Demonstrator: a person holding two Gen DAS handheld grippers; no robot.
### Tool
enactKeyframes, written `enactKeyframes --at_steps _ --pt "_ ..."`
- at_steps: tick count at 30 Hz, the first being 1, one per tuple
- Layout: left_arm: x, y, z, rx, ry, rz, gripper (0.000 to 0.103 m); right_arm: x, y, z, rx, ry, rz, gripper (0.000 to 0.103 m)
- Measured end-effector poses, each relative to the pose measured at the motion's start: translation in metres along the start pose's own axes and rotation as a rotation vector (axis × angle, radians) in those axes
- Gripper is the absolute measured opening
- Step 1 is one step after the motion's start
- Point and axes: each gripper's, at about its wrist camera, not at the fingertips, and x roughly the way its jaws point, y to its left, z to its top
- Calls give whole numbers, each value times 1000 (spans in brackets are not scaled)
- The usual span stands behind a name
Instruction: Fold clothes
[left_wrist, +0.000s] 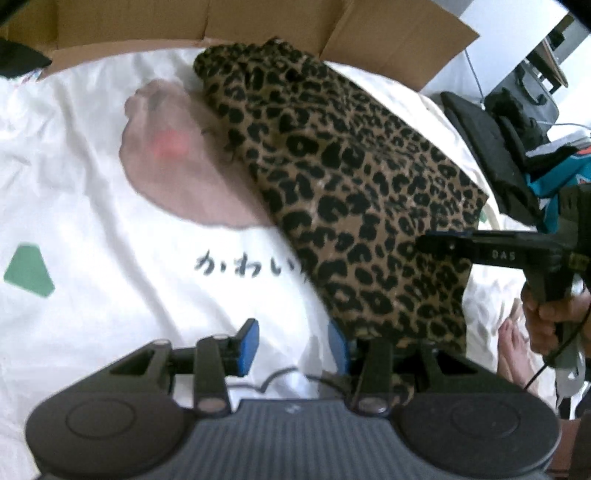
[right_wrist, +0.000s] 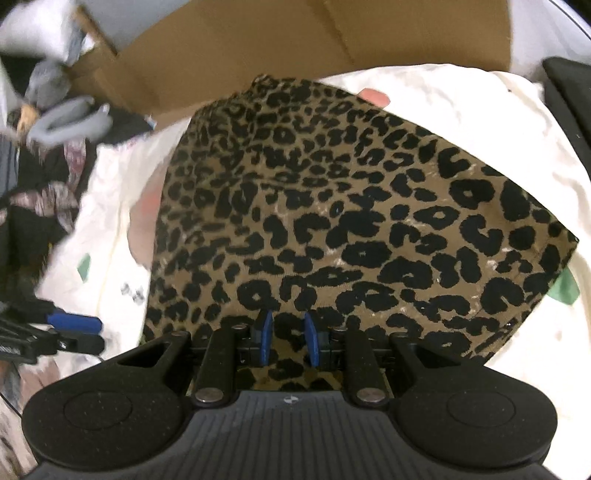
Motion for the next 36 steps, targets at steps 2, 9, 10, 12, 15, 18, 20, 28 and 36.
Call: enactKeyframes --at_steps 2,9,10,12,15,18,20,28,36 --pt "2 0 -4 -6 11 -9 44 2 0 -2 -6 15 -4 26" --pt "4 -5 -11 29 50 -17 44 -4 8 -16 -35 64 42 26" --pt "4 -5 -12 30 54 -19 44 -5 9 -18 -45 76 48 26" --pt "5 -6 -15 46 65 -29 44 -7 12 -23 -67 94 60 26" --pt "6 -7 -20 78 91 -23 44 -9 17 -30 -100 121 78 26" --pt "6 -6 -23 94 112 -28 44 -12 22 -33 -130 134 88 26" --pt "5 -7 -25 107 121 -43 44 -14 24 -33 -144 146 98 26" --pt "6 -18 -32 148 106 -134 45 -22 40 -40 -209 177 152 25" --pt "13 -13 -33 122 83 -159 44 -21 39 -40 -193 183 160 25"
